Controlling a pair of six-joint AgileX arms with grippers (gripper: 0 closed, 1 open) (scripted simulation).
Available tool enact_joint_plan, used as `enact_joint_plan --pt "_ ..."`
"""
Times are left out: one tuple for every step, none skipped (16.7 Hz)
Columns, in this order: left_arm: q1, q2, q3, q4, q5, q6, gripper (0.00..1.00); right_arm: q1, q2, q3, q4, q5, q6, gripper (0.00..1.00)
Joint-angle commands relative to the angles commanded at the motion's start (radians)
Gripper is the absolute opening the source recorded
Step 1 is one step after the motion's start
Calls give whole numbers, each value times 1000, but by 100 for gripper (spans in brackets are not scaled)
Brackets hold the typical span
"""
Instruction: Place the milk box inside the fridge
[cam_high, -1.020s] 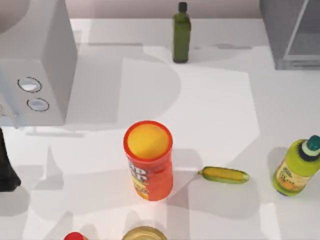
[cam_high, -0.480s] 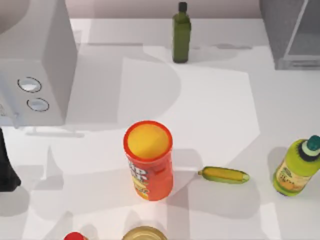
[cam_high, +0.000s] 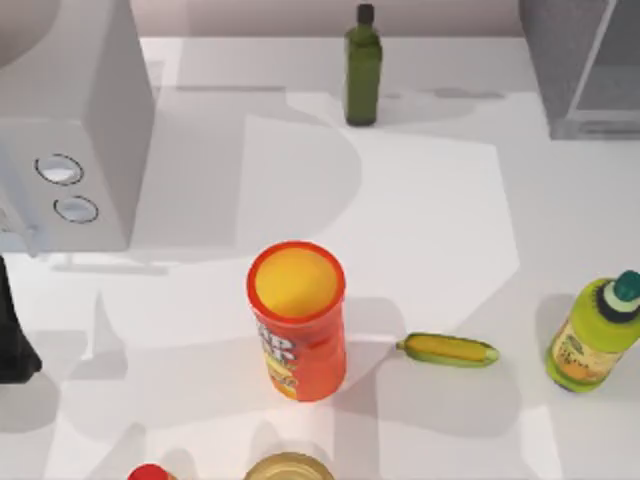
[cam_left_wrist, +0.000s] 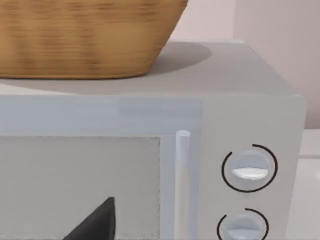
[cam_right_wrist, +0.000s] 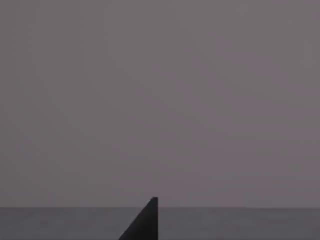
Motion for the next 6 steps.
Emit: enact_joint_plan --pt "0 0 0 0 0 0 100 0 0 0 0 0 0 100" --pt "0 0 0 0 0 0 100 0 0 0 0 0 0 100" --pt "0 0 0 0 0 0 100 0 0 0 0 0 0 100" --pt "0 0 0 0 0 0 100 0 0 0 0 0 0 100" --pt "0 0 0 0 0 0 100 0 0 0 0 0 0 100" --pt "0 0 0 0 0 0 100 0 0 0 0 0 0 100"
